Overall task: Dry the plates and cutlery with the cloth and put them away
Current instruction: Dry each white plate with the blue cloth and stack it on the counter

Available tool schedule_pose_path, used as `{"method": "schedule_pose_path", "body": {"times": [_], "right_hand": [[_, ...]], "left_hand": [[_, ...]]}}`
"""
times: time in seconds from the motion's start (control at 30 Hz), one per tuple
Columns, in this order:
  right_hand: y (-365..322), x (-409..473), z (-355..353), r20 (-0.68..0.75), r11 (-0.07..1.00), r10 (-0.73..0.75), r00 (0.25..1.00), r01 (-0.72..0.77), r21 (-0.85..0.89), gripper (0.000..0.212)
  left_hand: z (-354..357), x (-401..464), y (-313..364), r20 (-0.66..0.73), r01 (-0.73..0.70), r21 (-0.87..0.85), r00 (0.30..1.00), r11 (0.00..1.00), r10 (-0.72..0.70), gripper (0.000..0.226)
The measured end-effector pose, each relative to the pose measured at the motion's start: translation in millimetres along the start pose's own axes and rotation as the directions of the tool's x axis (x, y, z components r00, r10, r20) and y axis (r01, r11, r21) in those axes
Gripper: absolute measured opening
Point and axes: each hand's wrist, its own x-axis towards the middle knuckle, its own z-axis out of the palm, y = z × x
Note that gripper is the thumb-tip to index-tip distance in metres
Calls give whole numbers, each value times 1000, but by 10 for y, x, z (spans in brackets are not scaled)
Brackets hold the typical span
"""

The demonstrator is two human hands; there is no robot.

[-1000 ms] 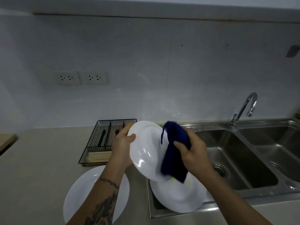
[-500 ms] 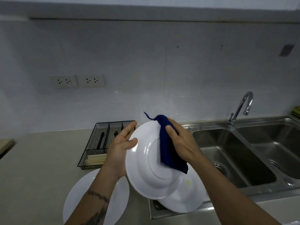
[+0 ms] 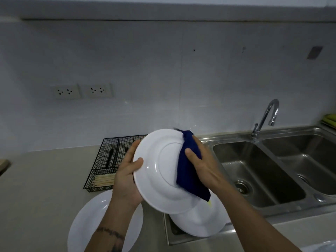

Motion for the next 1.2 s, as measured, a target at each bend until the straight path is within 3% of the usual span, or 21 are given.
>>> {"method": "schedule_pose_path", "body": {"times": [0.07, 0.13, 0.23, 0.37, 0.5, 0.67, 0.77, 0.87, 0.93, 1.03, 1.2], "right_hand": [[-30, -20, -48, 4, 1000, 8, 1000, -8, -2, 70], [-72, -2, -139, 12, 1000, -10, 1000, 10, -10, 64], [-189, 90, -335, 90, 993, -37, 995, 47, -108, 63], [-322, 156, -449, 220, 957, -71, 973, 129, -261, 68], [-432, 131, -424, 277, 837, -143, 950, 266, -479, 72], [-371, 52, -212, 148, 616, -302, 942, 311, -724, 70], [-131, 20, -198, 6, 734, -282, 959, 220, -643, 69], [233, -27, -276, -102, 943, -143, 984, 104, -317, 66], [330, -41, -262, -127, 986, -82, 988, 62, -157, 65], [189, 14, -200, -158, 966, -103, 982, 61, -253, 69], [-269, 145, -137, -18, 774, -270, 963, 206, -598, 65]], "left_hand": [[-43, 17, -10, -16, 11, 66, 1000, 998, -10, 61], [-66, 134, 68, -39, -20, 264, 999, 964, 31, 55], [-20, 328, 248, -44, -43, 571, 996, 820, 83, 57], [118, 422, 184, 31, -62, 708, 998, 704, 57, 49], [215, 402, 57, 24, -35, 666, 999, 745, 26, 50], [309, 368, -92, -44, 18, 447, 999, 894, 2, 47], [287, 366, -136, -126, 8, 375, 991, 927, 43, 47], [166, 381, -91, -233, 5, 339, 969, 941, 79, 47], [147, 389, -61, -248, 13, 351, 965, 936, 80, 47], [238, 385, -66, -194, 6, 381, 978, 924, 74, 48], [343, 358, -121, -147, -4, 346, 987, 938, 58, 51]]}}
